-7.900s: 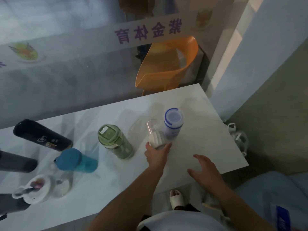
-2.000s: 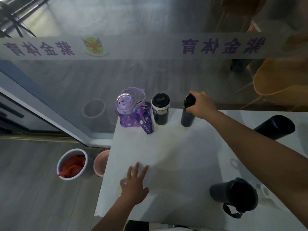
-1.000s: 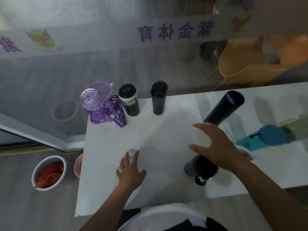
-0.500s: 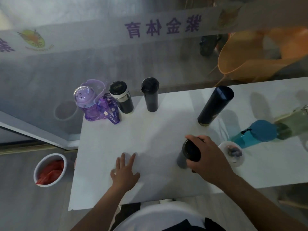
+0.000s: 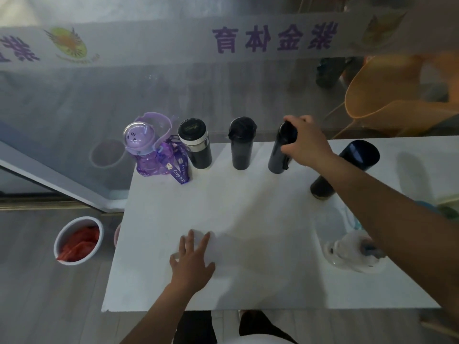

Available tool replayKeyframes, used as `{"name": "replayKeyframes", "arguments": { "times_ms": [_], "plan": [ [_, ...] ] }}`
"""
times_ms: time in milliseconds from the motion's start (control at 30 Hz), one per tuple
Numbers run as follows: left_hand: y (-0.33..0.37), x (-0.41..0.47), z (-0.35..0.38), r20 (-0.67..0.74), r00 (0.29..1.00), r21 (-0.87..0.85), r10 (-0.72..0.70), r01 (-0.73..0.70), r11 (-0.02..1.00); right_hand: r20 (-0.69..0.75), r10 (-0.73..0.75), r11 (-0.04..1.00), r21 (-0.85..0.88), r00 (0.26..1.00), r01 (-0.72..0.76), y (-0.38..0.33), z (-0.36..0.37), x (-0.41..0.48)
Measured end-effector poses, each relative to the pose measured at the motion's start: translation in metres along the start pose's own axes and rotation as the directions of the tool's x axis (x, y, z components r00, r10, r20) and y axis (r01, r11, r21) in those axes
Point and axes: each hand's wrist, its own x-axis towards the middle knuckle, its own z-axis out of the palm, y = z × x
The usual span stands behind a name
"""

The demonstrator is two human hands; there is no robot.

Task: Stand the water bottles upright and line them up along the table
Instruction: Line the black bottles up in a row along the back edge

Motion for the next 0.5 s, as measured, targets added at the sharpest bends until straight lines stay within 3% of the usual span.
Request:
{"name": "replayKeyframes", "arguments": {
  "times_ms": [500],
  "plan": [
    [0.003,-0.001,0.003,-0.026,1.000,-0.026,-0.004,0.004,1.000,0.015,0.008,1.000,-0.006,1.000,-0.008,0.014,0.011,0.039]
  ]
}}
